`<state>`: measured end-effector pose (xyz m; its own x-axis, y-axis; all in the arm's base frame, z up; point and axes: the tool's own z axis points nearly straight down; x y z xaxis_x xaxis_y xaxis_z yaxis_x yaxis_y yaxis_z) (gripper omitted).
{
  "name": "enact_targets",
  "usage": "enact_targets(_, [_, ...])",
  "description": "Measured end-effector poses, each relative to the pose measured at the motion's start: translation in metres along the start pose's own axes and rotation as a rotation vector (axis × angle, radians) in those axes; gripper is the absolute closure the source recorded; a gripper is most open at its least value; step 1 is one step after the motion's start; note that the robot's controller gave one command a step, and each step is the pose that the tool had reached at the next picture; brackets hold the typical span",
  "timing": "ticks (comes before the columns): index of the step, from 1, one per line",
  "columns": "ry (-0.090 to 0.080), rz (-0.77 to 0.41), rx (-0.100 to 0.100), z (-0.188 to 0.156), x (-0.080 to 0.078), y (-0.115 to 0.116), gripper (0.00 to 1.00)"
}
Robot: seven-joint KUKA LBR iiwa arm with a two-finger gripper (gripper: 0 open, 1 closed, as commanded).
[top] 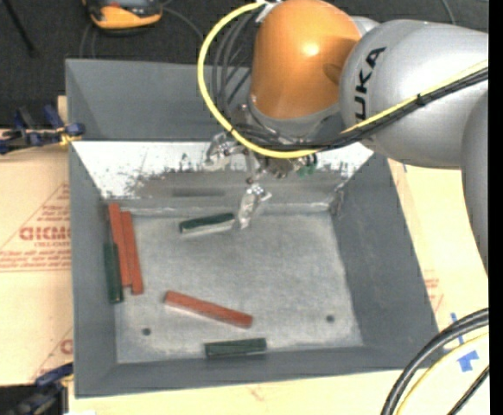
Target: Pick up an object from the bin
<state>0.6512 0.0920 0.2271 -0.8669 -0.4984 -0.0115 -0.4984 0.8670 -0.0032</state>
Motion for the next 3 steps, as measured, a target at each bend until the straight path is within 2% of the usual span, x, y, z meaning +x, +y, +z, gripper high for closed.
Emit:
enact_targets(1, [0.002, -0.014, -0.002, 0.146, 0.0294, 0.009, 1.0])
enact_targets(2, [-0.015, -0.013, 0.003, 0.1479, 0.0272, 0.0089, 0.0])
enact_targets(3, [-0.014, -0.013, 0.003, 0.1479, 0.0274, 0.0089, 0.0])
